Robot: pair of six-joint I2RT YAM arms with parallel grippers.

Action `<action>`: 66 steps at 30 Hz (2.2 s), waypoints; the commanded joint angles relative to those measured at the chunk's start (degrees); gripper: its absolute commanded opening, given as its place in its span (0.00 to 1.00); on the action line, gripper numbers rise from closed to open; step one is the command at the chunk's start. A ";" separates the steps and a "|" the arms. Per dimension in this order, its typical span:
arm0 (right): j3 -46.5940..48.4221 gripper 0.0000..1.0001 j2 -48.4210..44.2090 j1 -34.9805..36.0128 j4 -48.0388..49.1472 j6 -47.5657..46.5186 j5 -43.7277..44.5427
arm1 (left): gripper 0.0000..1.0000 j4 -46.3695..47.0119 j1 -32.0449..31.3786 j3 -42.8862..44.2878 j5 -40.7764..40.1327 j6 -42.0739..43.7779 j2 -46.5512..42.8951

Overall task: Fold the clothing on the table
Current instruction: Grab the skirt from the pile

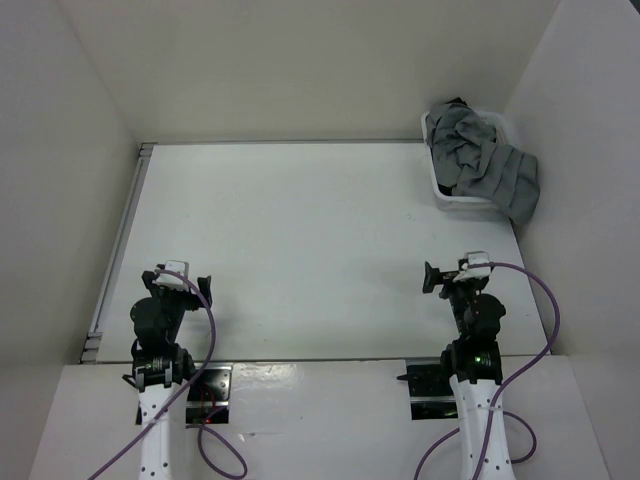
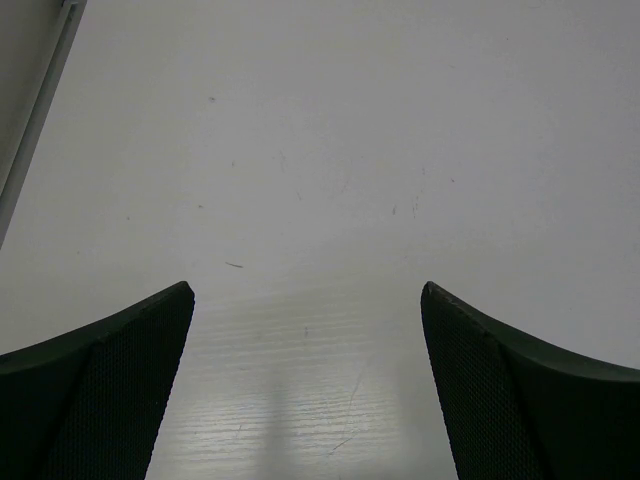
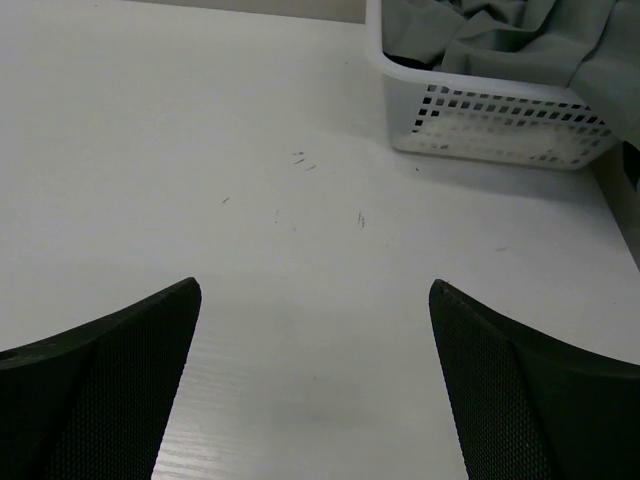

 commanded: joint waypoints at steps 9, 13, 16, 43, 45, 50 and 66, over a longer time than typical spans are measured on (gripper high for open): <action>-2.61 0.99 -4.67 -0.30 0.43 0.88 1.99 | 1.00 2.21 -0.12 -2.30 -0.25 -1.16 -7.32; -2.61 0.99 -4.67 -0.30 0.43 0.88 1.99 | 1.00 2.21 -0.12 -2.30 -0.25 -1.16 -7.32; 0.37 0.99 -4.67 -0.30 0.43 -5.32 -2.92 | 1.00 2.21 -0.12 -2.30 -0.25 -1.16 -7.32; 56.96 0.99 42.93 -5.57 -18.89 0.10 4.99 | 1.00 2.73 -0.12 -1.61 0.62 -1.16 -7.32; 59.16 0.99 45.59 -5.57 -21.01 0.09 4.37 | 1.00 3.87 -0.12 0.15 4.21 2.34 -7.32; 69.88 0.99 55.51 -0.93 -26.38 0.09 7.15 | 1.00 12.66 -0.64 7.53 -1.65 -1.61 -6.80; 83.95 0.99 79.77 11.66 -34.11 4.92 28.61 | 1.00 -28.94 -0.65 90.48 -17.97 -3.93 62.85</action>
